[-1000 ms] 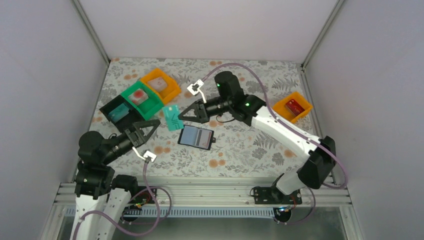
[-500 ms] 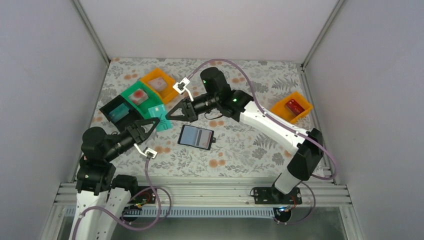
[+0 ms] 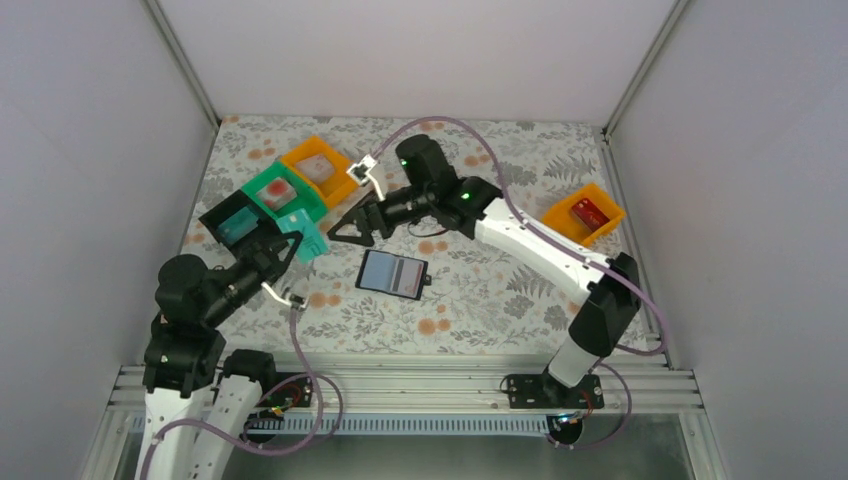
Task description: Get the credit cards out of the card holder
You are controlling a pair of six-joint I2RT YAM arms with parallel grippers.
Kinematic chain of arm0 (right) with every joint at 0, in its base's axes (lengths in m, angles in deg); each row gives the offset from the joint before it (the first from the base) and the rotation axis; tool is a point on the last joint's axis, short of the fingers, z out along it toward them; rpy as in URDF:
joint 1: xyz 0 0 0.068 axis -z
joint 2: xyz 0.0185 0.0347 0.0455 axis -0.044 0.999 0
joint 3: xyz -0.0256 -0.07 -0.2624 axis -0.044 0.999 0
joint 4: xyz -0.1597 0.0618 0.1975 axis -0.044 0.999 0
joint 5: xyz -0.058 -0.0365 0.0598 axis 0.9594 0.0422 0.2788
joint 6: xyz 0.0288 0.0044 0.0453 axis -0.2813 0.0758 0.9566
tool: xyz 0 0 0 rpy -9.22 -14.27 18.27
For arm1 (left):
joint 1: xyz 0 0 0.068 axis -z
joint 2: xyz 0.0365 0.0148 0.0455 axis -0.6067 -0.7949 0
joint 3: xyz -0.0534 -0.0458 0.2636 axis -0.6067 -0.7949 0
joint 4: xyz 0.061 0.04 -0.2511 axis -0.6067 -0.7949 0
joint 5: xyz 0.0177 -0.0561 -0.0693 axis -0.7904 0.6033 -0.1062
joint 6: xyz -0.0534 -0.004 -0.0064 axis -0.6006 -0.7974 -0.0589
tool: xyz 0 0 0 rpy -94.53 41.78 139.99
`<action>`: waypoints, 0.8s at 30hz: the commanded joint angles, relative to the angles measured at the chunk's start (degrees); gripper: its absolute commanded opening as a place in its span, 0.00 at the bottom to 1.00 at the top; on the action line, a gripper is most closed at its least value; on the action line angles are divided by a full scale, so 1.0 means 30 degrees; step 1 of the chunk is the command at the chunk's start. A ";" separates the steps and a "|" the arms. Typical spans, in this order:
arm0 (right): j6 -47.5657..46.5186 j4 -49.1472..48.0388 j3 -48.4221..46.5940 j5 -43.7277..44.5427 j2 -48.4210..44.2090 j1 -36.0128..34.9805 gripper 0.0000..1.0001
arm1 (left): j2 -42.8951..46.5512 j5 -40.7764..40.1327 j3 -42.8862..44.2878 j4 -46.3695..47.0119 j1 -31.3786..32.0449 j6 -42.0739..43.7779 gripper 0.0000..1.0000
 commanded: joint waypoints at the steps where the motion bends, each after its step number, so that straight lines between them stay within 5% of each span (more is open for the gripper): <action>1: -0.0963 0.0610 0.0968 0.5699 -0.2780 0.1614 0.99 | -0.0878 -0.6049 0.0849 -0.1161 -0.0037 0.2797 0.02; 4: -0.1168 0.1041 0.2236 0.9673 -0.5059 0.2446 0.99 | -0.3517 -1.0824 0.2932 -0.3200 -0.0043 -0.1459 0.02; 8: -0.2188 0.1335 0.3785 1.3807 -0.7878 0.2835 0.99 | -0.9007 -1.5635 0.7951 -0.6783 -0.0067 -1.0627 0.02; 13: -0.1734 0.0426 0.6309 1.8103 -1.0778 0.3075 0.99 | -1.5667 -1.6108 1.3403 -1.3508 -0.0233 -2.2223 0.02; 16: -0.1698 -0.0062 0.7376 1.9065 -1.1980 0.3137 0.99 | -1.6951 -1.6024 1.1805 -1.3264 -0.0663 -2.4150 0.02; 24: -0.2482 0.0914 0.7552 1.8329 -1.1041 0.3167 0.99 | -1.9742 -1.8088 0.7684 -0.7535 -0.2464 -2.3942 0.02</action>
